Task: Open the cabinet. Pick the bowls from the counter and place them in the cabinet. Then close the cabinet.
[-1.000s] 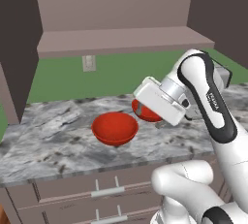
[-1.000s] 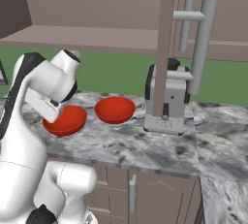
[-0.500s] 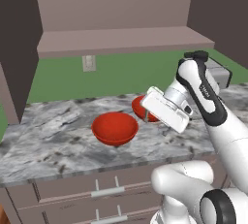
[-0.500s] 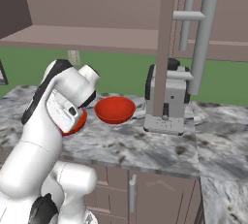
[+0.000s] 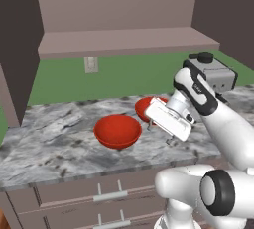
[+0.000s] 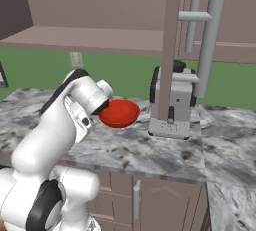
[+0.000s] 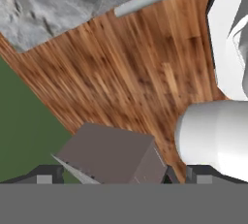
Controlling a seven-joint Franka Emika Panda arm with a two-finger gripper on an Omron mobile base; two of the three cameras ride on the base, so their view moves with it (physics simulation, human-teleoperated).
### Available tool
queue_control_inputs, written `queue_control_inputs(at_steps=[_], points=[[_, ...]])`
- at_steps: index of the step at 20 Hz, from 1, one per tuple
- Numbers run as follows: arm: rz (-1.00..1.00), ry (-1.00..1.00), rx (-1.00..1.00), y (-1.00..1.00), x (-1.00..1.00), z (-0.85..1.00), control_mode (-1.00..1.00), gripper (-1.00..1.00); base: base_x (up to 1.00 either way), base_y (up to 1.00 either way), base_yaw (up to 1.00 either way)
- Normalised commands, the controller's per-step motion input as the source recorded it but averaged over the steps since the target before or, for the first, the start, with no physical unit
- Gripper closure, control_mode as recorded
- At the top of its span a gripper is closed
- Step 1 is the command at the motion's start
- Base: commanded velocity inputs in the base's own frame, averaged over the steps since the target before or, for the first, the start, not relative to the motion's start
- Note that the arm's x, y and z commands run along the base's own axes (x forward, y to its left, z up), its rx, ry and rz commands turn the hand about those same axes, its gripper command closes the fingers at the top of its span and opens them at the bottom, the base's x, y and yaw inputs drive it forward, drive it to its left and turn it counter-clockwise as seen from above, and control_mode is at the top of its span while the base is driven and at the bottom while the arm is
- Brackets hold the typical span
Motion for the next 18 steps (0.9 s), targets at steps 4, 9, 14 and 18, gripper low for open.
queue_control_inputs(at_steps=[4, 9, 14, 18], points=[[-0.02, -0.06, -0.04, 0.0, 0.27, -0.28, -1.0, -1.0, 0.0, 0.0, 0.0], [-0.05, -0.01, -0.02, 0.0, 0.36, -0.32, -1.0, -1.0, 0.0, 0.0, 0.0], [-0.04, 0.0, 0.0, 0.0, 0.28, -0.21, -1.0, -1.0, 0.0, 0.0, 0.0], [-0.03, -0.03, 0.0, 0.0, 0.26, -0.2, -1.0, -1.0, 0.0, 0.0, 0.0]])
